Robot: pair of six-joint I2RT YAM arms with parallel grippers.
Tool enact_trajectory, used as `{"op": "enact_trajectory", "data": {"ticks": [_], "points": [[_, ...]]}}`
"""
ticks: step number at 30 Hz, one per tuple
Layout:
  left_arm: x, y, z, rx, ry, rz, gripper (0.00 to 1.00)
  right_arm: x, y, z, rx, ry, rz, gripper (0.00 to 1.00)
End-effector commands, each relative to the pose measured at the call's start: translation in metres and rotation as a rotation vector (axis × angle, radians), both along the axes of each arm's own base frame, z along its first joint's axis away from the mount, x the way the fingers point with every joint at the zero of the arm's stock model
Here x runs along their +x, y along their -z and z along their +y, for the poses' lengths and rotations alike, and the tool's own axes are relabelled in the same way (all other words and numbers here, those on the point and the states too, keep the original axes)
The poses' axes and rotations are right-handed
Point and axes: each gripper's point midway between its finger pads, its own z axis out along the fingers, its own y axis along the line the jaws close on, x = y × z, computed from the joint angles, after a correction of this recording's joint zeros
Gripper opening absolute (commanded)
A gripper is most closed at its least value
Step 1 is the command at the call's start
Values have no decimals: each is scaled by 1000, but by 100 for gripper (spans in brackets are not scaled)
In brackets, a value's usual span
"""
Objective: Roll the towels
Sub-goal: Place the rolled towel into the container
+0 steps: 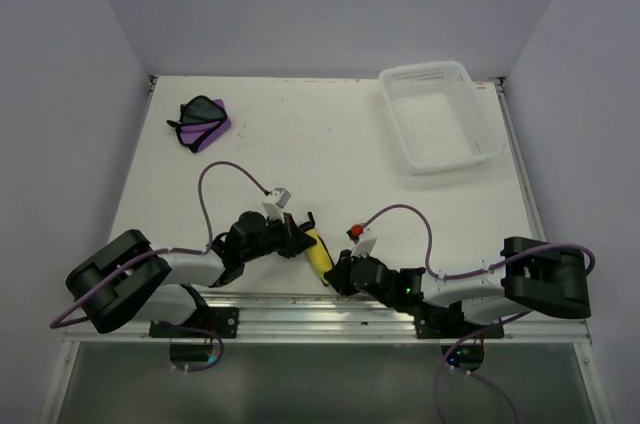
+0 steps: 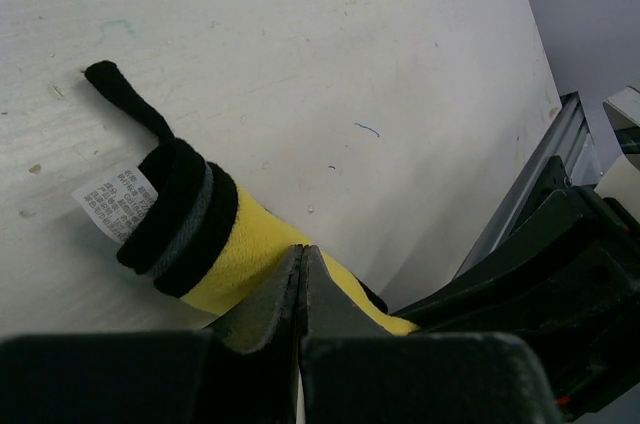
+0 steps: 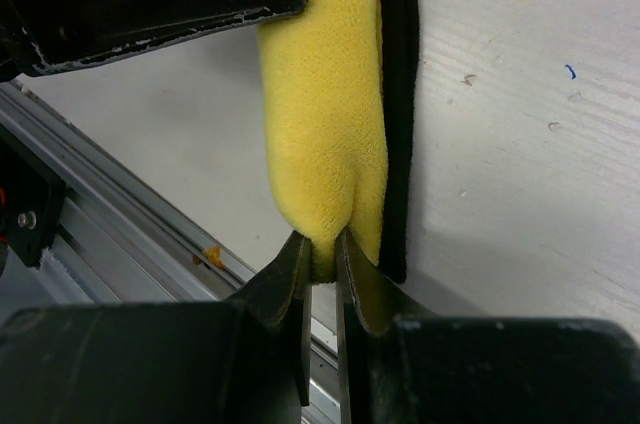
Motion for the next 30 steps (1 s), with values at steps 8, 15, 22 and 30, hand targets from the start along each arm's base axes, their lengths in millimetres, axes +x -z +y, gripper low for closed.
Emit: {"op": "enact_trajectory", "data": {"ticks": [8, 15, 22, 30], "points": [[9, -9, -8, -27, -8, -45, 0, -6, 28, -32, -179, -10, 35, 23], [10, -8, -8, -24, -9, -45, 0, -4, 20, -30, -197, -16, 21, 34], [11, -7, -9, -16, -7, -42, 0, -1, 2, -29, -176, -13, -1, 42], [12, -6, -9, -11, -7, -38, 0, 7, -23, -38, -227, -24, -77, 52]]}}
